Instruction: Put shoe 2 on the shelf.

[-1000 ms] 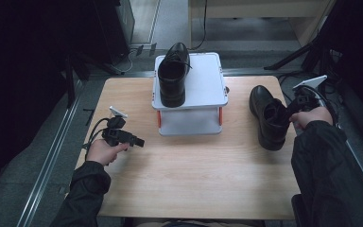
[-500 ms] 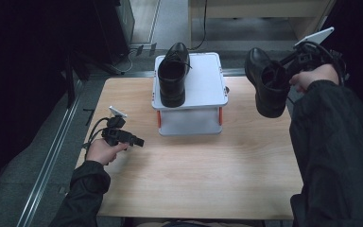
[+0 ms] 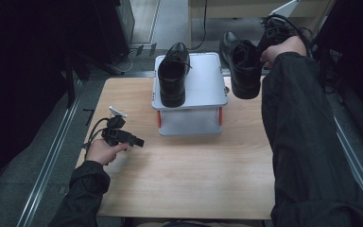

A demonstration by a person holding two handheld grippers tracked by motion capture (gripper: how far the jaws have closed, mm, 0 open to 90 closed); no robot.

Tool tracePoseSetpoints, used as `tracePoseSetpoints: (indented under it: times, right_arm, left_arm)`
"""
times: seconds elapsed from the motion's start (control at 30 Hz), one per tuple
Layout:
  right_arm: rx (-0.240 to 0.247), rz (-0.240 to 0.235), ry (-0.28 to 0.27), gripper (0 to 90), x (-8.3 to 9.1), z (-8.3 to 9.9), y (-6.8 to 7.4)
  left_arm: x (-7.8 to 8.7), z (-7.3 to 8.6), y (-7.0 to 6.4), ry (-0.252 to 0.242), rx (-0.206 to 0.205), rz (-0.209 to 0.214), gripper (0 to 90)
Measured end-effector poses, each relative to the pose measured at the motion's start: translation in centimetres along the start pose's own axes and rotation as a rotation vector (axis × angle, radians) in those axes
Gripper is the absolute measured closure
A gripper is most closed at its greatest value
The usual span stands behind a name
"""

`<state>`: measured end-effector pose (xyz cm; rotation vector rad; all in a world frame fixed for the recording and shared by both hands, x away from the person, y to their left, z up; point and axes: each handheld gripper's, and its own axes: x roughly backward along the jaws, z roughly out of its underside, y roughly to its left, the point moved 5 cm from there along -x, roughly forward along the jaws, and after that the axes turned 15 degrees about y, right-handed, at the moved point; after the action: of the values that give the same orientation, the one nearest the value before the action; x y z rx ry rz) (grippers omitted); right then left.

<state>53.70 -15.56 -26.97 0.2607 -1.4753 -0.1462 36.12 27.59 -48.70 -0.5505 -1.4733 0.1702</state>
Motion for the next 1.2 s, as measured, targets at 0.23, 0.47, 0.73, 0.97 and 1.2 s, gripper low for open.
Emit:
tracePoseSetpoints:
  times: [0.23, 0.47, 0.73, 0.97, 1.2]
  right_arm:
    - [0.052, -0.013, 0.002, 85.9, -1.2, -1.0, 3.4]
    - [0.065, 0.002, 0.025, 85.8, -2.9, -1.8, 5.8]
    - [0.082, 0.017, 0.042, 85.5, -4.2, -2.2, 7.7]
    - [0.113, 0.009, 0.057, 82.3, -4.6, -1.6, 8.8]
    - [0.135, 0.036, 0.044, 81.9, -4.7, -0.9, 9.7]
  left_arm:
    - [0.0, -0.2, 0.1, 0.001, -0.002, 0.005, 40.4]
    - [0.1, -0.1, 0.2, -0.003, -0.004, 0.013, 40.4]
    - [0.2, -0.1, 0.3, -0.006, -0.003, 0.012, 40.4]
    - [0.0, -0.1, 0.3, -0.002, -0.006, 0.007, 40.4]
    - [0.0, -0.1, 0.2, 0.002, -0.001, 0.005, 40.4]
